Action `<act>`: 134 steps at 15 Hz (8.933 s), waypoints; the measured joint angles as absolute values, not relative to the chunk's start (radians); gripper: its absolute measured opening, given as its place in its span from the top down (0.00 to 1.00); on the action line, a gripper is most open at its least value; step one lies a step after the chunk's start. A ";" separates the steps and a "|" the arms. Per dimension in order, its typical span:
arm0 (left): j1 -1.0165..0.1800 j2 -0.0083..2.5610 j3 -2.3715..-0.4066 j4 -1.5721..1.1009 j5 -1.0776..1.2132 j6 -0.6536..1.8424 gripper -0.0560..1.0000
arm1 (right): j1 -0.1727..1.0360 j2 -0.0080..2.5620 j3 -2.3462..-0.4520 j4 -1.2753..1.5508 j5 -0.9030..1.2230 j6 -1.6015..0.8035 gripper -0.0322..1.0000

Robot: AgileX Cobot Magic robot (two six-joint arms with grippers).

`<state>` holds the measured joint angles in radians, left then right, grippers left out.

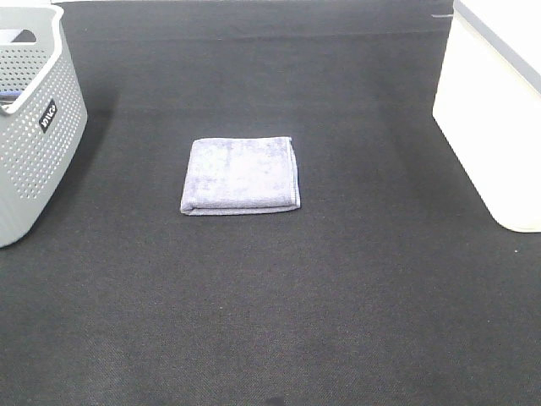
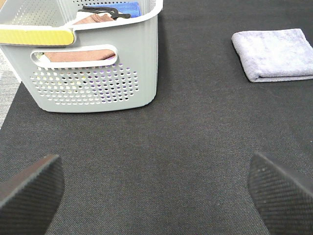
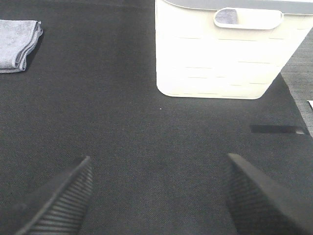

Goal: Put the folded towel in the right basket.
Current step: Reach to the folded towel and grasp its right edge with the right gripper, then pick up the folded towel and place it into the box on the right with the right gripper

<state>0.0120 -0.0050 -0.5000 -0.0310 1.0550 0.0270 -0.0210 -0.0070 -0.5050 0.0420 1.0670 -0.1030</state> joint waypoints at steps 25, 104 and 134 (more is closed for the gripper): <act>0.012 -0.005 -0.500 -0.031 1.055 0.027 0.03 | -0.021 -0.007 -0.505 0.042 1.067 -0.103 0.29; 0.012 -0.005 -0.500 -0.031 1.055 0.027 0.03 | 0.222 2.547 -2.023 0.779 1.089 -0.345 0.29; 0.012 -0.005 -0.500 -0.031 1.055 0.027 0.03 | 0.248 2.189 -2.432 0.288 1.221 -0.239 0.92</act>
<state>0.0120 -0.0050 -0.5000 -0.0310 1.0550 0.0270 0.2480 2.1890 -2.4320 0.2880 1.2210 -0.2390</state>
